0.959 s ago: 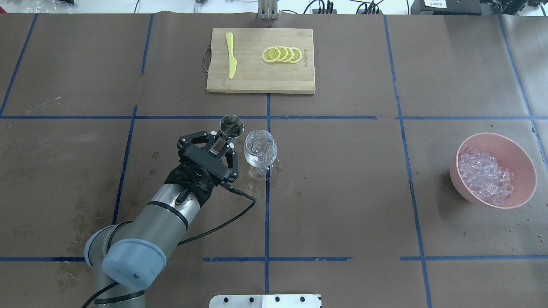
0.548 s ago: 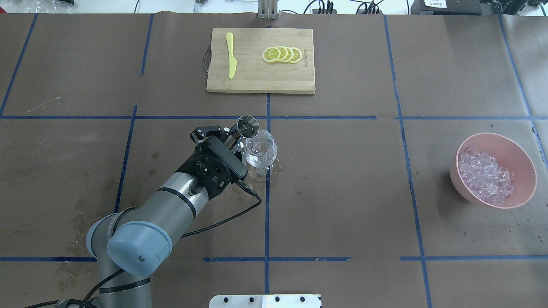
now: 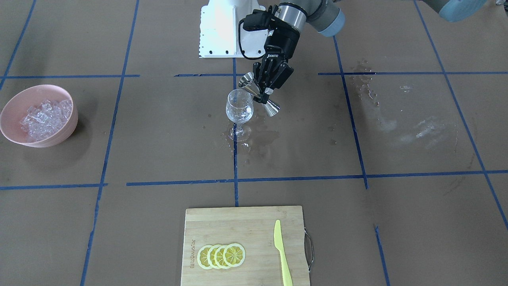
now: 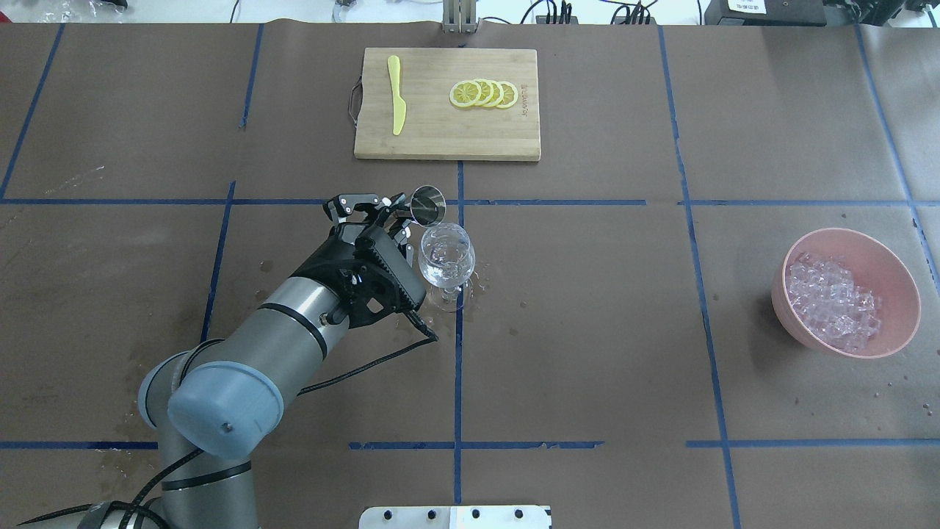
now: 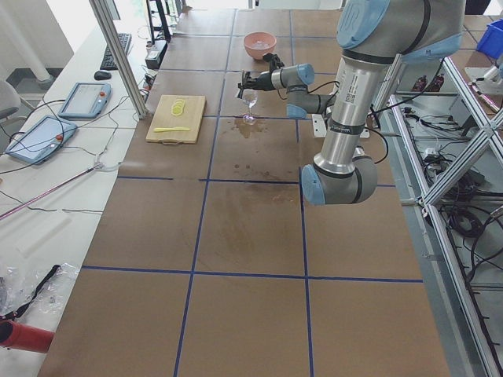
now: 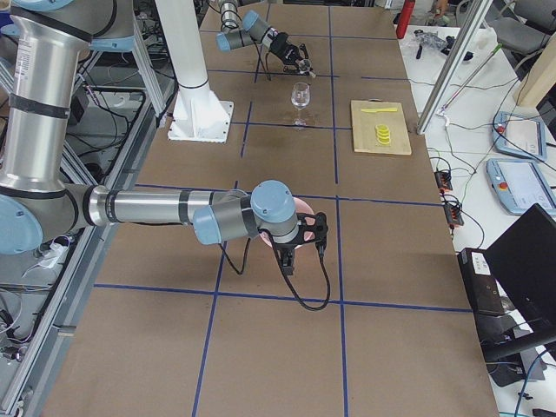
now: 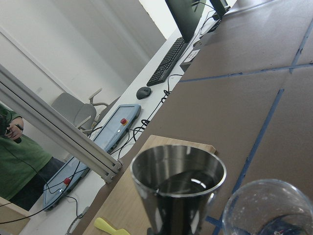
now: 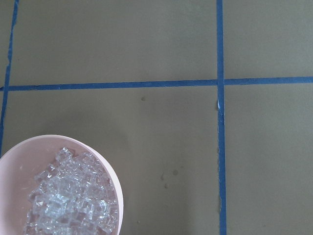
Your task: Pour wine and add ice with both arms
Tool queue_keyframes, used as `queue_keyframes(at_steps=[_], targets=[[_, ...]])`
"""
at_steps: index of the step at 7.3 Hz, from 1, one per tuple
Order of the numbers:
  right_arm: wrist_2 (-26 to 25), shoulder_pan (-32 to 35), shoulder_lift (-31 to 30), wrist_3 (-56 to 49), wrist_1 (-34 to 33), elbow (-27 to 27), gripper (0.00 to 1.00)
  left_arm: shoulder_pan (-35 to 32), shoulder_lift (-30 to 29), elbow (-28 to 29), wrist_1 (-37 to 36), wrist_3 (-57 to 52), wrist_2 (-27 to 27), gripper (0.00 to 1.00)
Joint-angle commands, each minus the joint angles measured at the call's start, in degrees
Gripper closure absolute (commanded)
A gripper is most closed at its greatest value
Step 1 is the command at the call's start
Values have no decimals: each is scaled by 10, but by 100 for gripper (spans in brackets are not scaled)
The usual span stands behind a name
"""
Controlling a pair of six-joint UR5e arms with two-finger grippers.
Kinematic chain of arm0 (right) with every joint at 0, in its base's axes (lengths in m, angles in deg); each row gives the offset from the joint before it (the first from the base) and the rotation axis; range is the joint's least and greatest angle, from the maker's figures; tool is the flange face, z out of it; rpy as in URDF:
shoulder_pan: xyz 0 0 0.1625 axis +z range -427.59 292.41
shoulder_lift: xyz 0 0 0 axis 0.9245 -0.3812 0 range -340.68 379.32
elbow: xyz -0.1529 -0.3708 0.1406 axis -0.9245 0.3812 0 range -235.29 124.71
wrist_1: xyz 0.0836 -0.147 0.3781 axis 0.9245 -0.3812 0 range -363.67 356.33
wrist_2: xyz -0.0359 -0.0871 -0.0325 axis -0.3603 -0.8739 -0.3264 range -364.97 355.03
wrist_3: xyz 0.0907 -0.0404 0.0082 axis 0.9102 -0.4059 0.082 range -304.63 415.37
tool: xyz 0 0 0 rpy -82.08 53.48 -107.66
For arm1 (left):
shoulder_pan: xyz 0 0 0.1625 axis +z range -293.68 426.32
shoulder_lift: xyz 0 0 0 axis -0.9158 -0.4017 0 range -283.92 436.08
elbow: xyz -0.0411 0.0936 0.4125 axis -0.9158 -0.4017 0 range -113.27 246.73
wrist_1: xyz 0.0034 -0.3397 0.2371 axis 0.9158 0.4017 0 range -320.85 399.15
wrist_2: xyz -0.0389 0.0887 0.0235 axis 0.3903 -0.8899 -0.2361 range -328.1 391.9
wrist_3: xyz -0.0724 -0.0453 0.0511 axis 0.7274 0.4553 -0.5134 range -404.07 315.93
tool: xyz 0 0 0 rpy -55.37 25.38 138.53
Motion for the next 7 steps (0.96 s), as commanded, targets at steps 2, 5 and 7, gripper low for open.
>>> queue_keyframes(at_steps=[2,5,7], targets=[[0,0,0,0,0,2,0,-2,-1,4,-1,-72,0,100],[0,0,-1,0,0,1,0,-5,-1,3,-1,-162,0,100],[0,0,-1,0,0,2,0,-5,-1,4,-1,-201,0,100]])
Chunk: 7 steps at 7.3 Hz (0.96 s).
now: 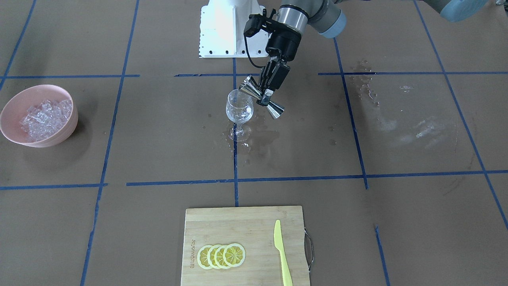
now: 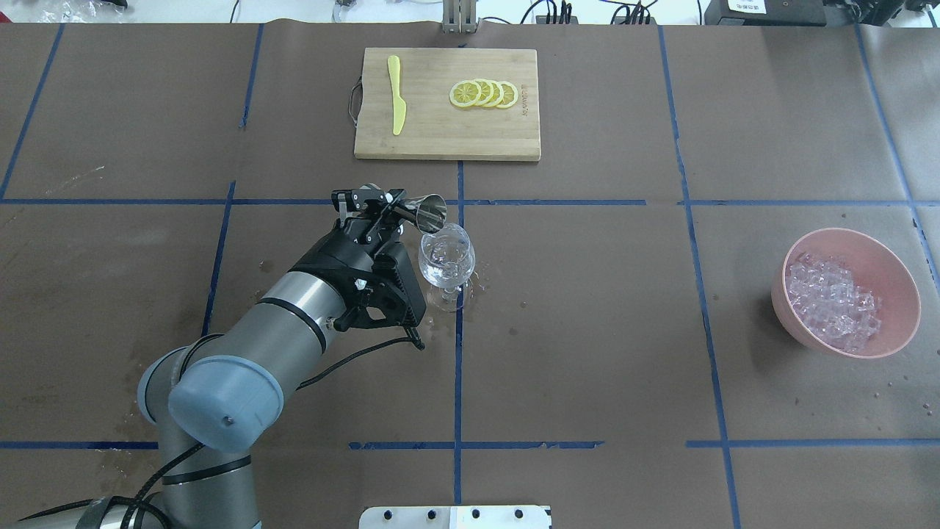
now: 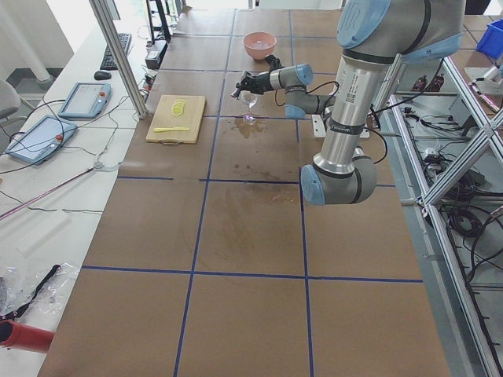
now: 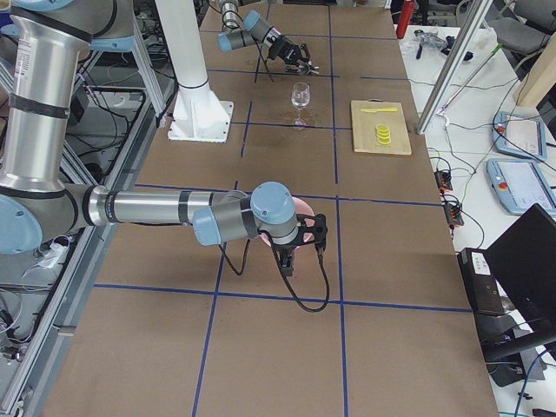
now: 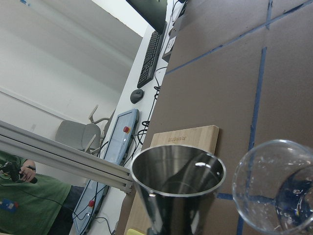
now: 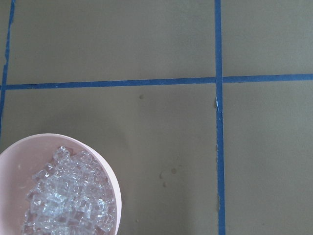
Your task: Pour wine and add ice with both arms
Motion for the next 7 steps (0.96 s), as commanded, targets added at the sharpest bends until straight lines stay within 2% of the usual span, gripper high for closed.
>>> queue_keyframes(at_steps=[1,7], targets=[[0,0,0,0,0,1,0,-1,0,0,0,-53,0,100],[2,1,-4,1,0,-6,0,-9,3,5,-7,-175,-5,100]])
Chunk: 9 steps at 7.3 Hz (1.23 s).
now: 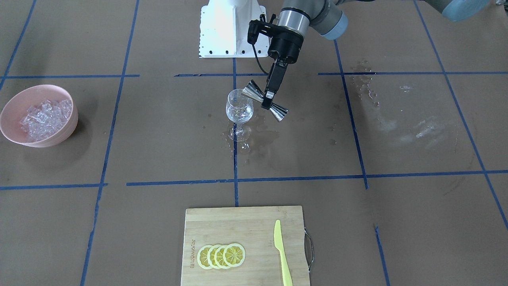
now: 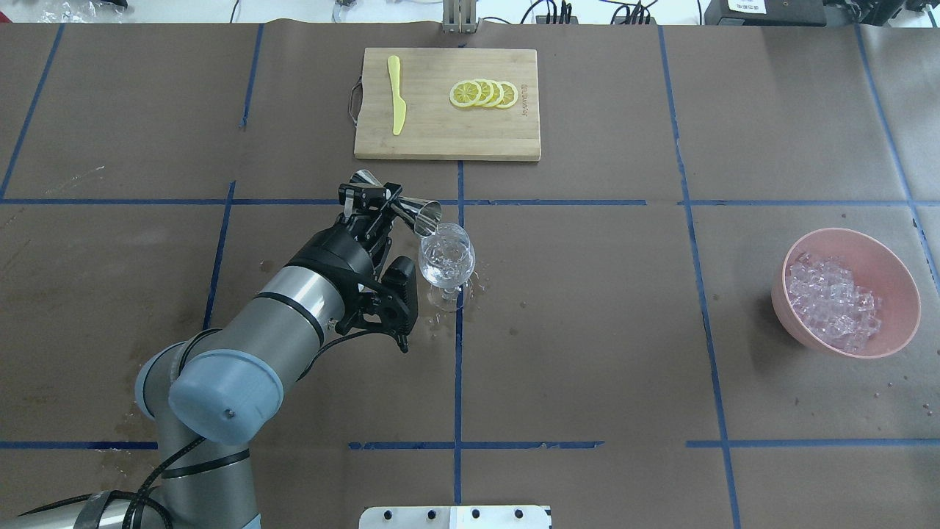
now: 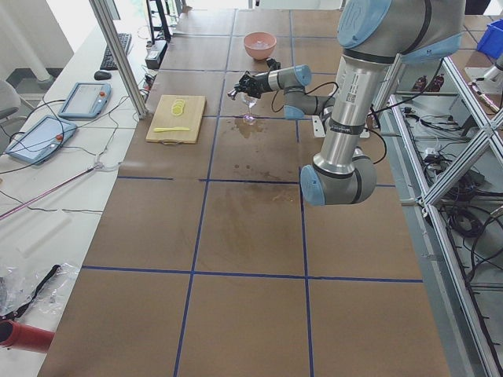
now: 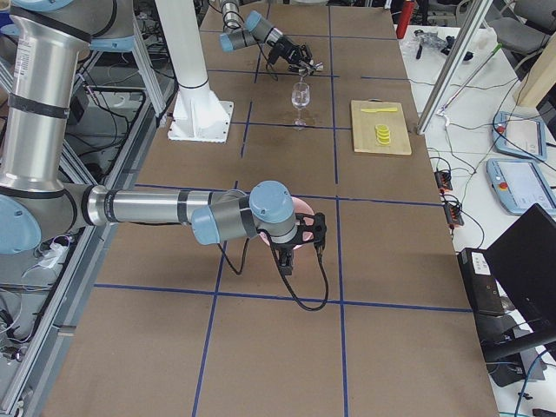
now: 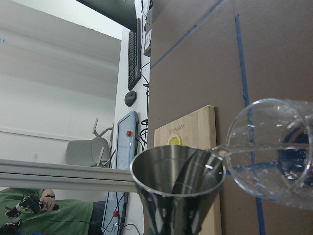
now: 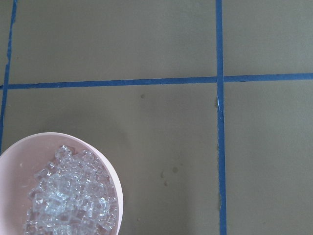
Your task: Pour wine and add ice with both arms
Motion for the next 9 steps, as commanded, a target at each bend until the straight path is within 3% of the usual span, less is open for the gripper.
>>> queue_keyframes(at_steps=[1,7,9], targets=[[0,-1,-1,-1,0,-1,0,-2,-1,0,-2,-56,0,100],[0,0,1,-3,0,-3,0,-1,-10,6,-8,-126,-8,100],[0,0,1,-2,0,-5,0,-7,-9,-1,11,45,-2,100]])
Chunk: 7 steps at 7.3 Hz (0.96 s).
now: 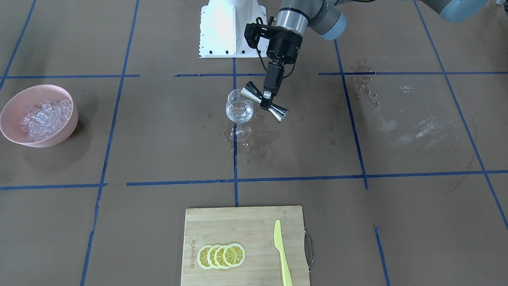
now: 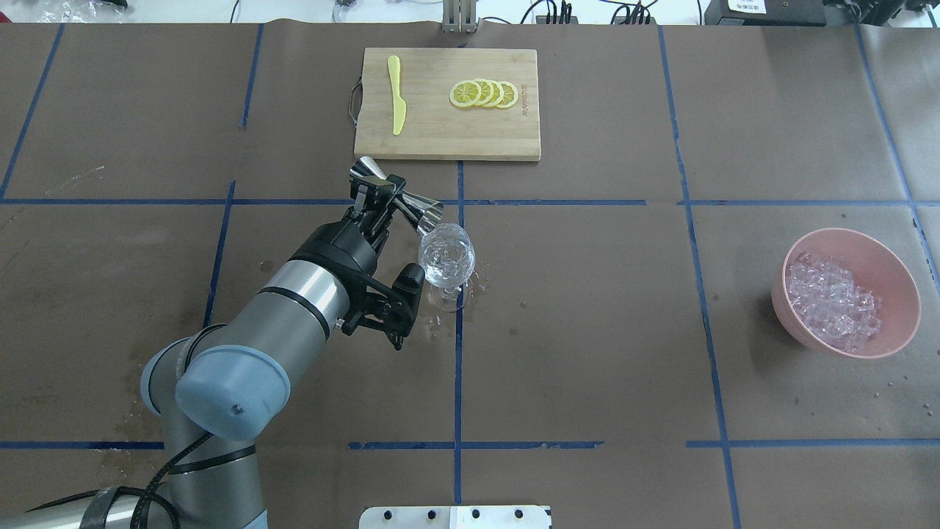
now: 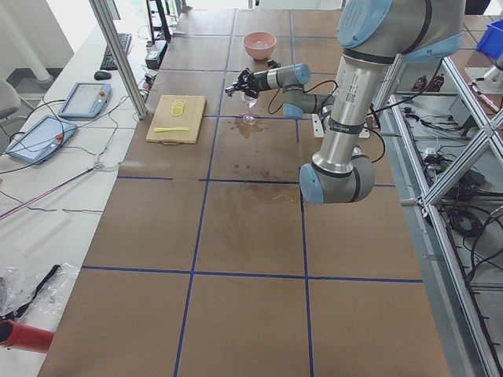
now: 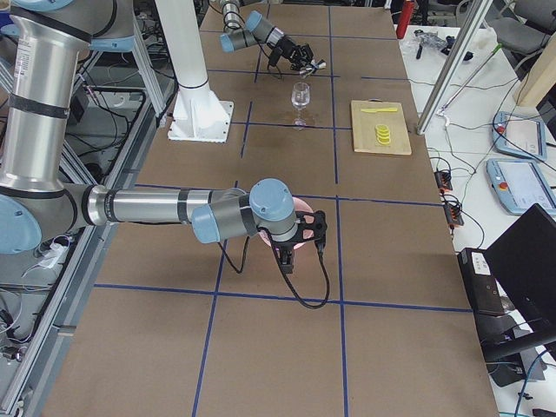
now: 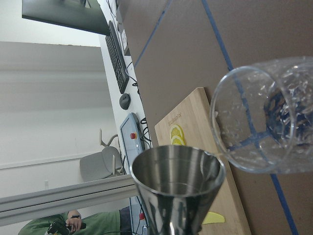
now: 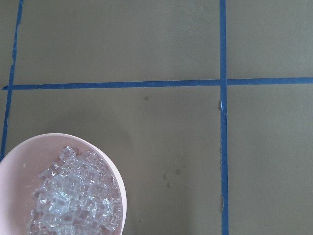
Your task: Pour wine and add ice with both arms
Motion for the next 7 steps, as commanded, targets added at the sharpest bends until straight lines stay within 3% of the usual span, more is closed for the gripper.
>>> queue_keyframes(at_steps=[1,3,5,7], targets=[[0,0,0,1,0,0,0,-11,3,-5,41,157,6,100],[-2,-1,2,14,2,-2,0,-17,46,-5,127,307,5,100],[-1,-1,3,65,3,-12,0,-24,96,-7,141,456,3,100],[0,-8,4,78,2,-28,0,-36,172,-4,252,511,5,100]])
